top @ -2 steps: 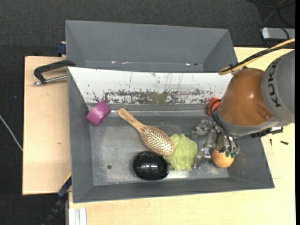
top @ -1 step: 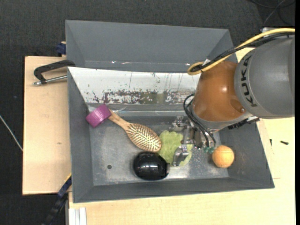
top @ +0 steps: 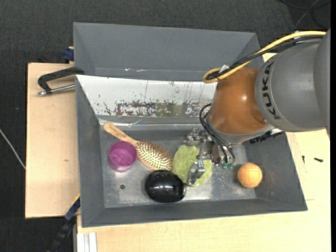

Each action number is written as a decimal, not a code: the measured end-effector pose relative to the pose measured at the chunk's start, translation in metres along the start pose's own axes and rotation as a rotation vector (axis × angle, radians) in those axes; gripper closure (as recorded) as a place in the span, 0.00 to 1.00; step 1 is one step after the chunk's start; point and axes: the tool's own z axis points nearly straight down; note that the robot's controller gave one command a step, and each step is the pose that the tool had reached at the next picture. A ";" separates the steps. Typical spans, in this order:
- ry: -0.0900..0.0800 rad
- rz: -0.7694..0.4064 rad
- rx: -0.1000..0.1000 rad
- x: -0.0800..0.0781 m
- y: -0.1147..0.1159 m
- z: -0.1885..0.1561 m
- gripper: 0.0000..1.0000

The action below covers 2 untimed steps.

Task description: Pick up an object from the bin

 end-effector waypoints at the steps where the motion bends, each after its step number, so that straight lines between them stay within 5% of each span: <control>1: 0.008 -0.003 0.001 -0.005 -0.019 0.040 0.00; 2: -0.004 0.311 0.003 -0.022 0.020 0.040 1.00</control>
Offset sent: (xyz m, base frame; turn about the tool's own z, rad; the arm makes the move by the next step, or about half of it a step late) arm 0.0184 0.0204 -0.0440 0.3115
